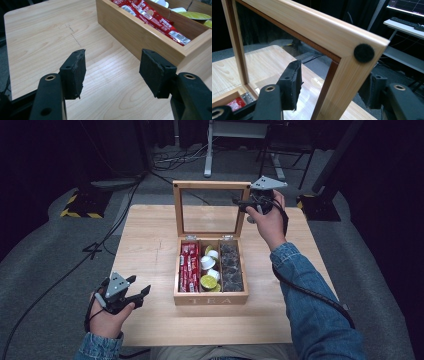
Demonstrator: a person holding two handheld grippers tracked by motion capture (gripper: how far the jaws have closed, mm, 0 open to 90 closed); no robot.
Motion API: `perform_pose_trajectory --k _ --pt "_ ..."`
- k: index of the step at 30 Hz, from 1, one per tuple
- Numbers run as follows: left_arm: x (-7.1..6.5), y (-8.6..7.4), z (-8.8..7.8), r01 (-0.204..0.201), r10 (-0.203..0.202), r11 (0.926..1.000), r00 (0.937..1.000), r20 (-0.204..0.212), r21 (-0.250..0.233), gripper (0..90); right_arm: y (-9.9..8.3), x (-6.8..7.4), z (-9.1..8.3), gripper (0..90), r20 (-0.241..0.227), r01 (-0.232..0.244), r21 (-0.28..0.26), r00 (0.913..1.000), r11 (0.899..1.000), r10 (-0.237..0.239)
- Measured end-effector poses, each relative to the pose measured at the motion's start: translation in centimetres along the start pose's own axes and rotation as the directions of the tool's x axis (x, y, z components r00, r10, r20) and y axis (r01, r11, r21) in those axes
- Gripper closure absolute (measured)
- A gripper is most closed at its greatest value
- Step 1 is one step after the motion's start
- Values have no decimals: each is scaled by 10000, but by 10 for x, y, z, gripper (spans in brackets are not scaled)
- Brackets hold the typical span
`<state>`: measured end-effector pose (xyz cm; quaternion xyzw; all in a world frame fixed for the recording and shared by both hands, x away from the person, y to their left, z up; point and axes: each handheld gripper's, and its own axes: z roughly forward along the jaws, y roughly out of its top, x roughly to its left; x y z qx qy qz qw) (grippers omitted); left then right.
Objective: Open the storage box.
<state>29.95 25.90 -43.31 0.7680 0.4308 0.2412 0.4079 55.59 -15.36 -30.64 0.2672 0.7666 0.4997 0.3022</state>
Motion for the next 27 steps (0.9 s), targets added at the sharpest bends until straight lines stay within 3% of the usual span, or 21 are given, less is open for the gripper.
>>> perform_pose_trajectory --k 10,16,27 --pt "-1 -7 1 -53 48 9994 9999 146 351 368 -10 -12 18 456 191 -296 424 9994 9987 288" --pt "-2 -6 4 15 -28 9995 9992 403 330 367 -15 -17 30 443 257 -945 492 9953 9943 934" --pt "-1 -5 10 6 -23 9994 9988 482 350 368 -22 -19 41 436 475 -1112 821 9931 9904 1075"
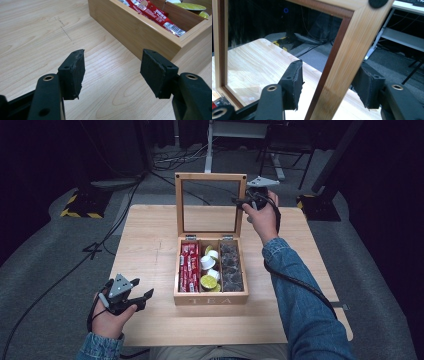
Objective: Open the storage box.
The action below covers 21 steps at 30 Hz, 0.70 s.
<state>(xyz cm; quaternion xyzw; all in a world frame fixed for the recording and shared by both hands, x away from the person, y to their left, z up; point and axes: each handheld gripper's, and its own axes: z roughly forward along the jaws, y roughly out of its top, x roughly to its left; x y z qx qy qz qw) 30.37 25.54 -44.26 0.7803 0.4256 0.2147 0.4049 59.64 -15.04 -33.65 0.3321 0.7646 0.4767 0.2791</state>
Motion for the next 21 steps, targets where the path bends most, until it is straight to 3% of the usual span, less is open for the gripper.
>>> perform_pose_trajectory --k 16,21 --pt "1 1 8 13 -14 9999 10000 54 160 366 -8 0 9 418 79 -202 198 9998 9996 201" --pt "3 2 11 -8 7 9998 10000 74 207 365 -13 0 13 348 -40 -521 543 9986 9972 524"
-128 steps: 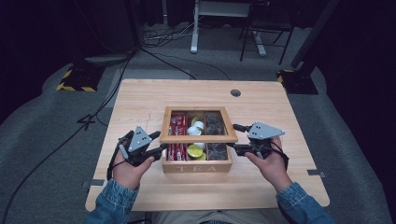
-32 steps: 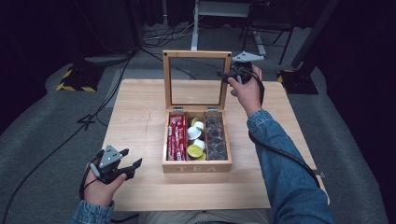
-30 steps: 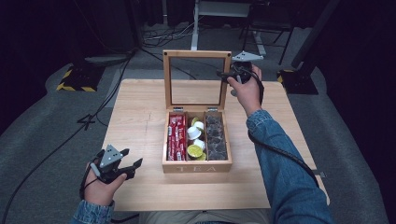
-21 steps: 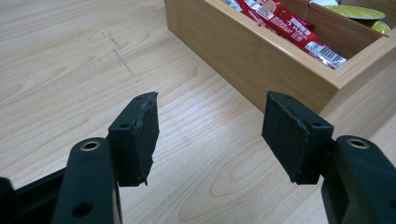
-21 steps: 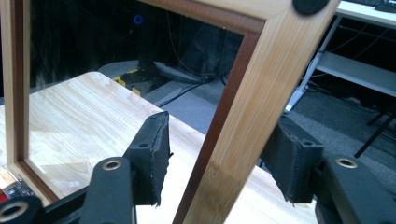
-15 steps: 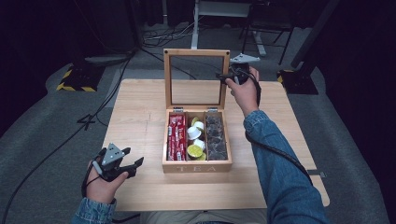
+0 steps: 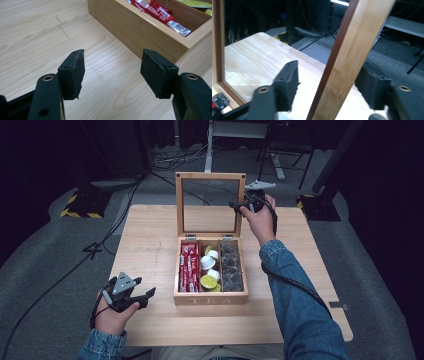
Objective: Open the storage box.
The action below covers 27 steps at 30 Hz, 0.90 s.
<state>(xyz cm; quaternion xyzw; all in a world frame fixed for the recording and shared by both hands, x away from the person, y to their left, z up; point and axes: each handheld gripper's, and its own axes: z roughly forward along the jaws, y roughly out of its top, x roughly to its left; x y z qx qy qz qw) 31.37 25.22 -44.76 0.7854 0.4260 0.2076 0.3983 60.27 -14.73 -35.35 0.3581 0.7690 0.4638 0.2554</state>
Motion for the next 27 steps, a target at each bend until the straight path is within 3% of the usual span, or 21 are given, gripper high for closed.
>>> perform_pose_trajectory --k 5,10,15,20,21,27 --pt "2 1 3 -7 7 10000 10000 -11 36 362 -3 -1 -2 305 67 -112 -128 9999 9999 113" --pt "5 7 10 13 -13 10000 10000 40 65 361 -1 -6 -18 243 -99 -312 -404 9995 9987 308" --pt "7 11 16 -8 6 9999 9999 163 146 358 3 -8 -38 240 -379 -336 -504 9988 9982 317" --pt "6 16 20 -128 123 9997 9997 218 220 358 5 -7 -57 267 -623 -5 -68 9981 10000 1" --pt "5 17 21 -142 137 9997 9996 263 193 358 4 -6 -69 274 -771 82 -103 9970 9999 -90" --pt "4 18 24 -165 155 9994 9993 341 294 357 1 0 -95 291 -1185 150 -189 9928 9997 -171"
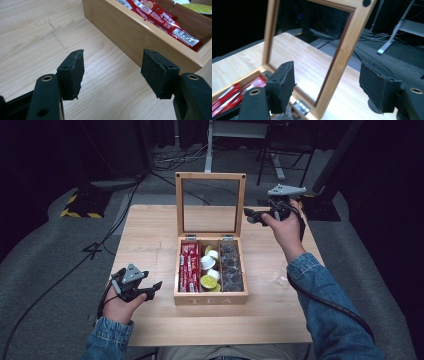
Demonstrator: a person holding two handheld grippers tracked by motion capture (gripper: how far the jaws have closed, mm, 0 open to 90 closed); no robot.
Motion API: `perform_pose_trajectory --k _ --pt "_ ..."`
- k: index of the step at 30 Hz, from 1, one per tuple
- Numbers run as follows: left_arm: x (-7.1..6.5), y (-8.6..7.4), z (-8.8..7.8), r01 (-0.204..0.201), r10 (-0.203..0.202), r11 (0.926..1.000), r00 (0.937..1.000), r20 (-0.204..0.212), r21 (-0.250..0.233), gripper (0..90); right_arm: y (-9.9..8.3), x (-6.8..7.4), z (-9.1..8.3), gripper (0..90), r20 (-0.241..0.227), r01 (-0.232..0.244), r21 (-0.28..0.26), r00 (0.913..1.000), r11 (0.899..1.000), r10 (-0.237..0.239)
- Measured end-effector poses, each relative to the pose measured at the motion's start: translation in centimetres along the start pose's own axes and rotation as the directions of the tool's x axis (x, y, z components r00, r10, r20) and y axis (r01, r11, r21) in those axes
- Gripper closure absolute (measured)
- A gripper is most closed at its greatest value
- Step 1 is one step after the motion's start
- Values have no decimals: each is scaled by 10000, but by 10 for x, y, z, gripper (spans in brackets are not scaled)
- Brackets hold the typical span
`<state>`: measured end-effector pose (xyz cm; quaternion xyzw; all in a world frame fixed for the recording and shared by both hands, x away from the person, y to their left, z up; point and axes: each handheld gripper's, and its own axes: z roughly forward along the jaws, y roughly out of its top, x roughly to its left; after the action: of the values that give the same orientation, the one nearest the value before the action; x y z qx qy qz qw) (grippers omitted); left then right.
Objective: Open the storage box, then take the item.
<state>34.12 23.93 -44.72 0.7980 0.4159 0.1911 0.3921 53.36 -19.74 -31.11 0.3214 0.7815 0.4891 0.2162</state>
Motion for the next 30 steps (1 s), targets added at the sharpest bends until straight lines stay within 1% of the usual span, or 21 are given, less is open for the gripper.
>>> perform_pose_trajectory --k 4,5,6,7,8,10,11,12,13,14,15,16,17,20,26,28,29,30 --pt "0 0 1 -59 59 10000 10000 -4 30 356 -3 9 -15 305 -379 -54 -108 9993 9999 50" --pt "-1 1 3 -134 134 9999 9999 6 66 356 -5 12 -19 309 -514 -105 -107 9986 9999 100" --pt "-1 1 3 -134 134 9999 9999 6 66 356 -5 12 -19 309 -514 -105 -107 9986 9999 100" --pt "-1 1 3 -125 125 9999 9999 9 54 356 -9 18 -24 309 -818 -159 -125 9965 9998 148" --pt "-1 0 3 -185 185 9998 9998 2 93 355 -11 22 -26 312 -894 -152 -118 9959 9998 141" --pt "-2 0 4 -112 112 9999 9999 13 113 355 -12 24 -27 318 -974 -131 -118 9952 9998 119" --pt "-2 -1 4 -126 126 9998 9999 6 140 355 -19 30 -30 318 -1245 -124 -144 9922 9998 105" --pt "-2 -1 4 -115 115 9998 9999 7 147 355 -19 30 -30 318 -1245 -124 -144 9922 9998 105" --pt "-1 -2 4 -119 120 9997 9999 -34 192 354 -26 36 -30 317 -1418 -96 -49 9899 9999 88" --pt "-1 -3 5 -33 35 9996 10000 -55 272 354 -29 38 -30 319 -1496 -101 18 9887 9999 103" --pt "-1 -3 5 -33 35 9996 10000 -55 272 353 -29 38 -30 319 -1496 -101 18 9887 9999 103" --pt "-1 -7 9 48 -44 9984 10000 -73 561 353 -37 44 -30 353 -1732 -210 374 9845 9991 271" --pt "0 -9 11 84 -79 9972 9999 -82 743 352 -39 47 -30 353 -1784 -251 493 9834 9985 335" --pt "1 -14 16 240 -235 9920 9997 -52 1240 350 -47 54 -29 362 -1995 -125 741 9795 9972 271" --pt "3 -20 25 241 -237 9820 9997 -44 1871 346 -64 66 -16 373 -2188 94 1381 9755 9904 213" --pt "2 -21 27 216 -207 9803 9998 -65 1962 345 -72 69 -9 372 -2199 179 1637 9753 9864 188" --pt "3 -21 28 122 -119 9782 9999 -26 2074 344 -75 71 -5 372 -2199 198 1724 9753 9848 189" --pt "3 -21 28 122 -119 9782 9999 -26 2074 342 -78 72 -2 374 -2221 214 1811 9748 9832 197"
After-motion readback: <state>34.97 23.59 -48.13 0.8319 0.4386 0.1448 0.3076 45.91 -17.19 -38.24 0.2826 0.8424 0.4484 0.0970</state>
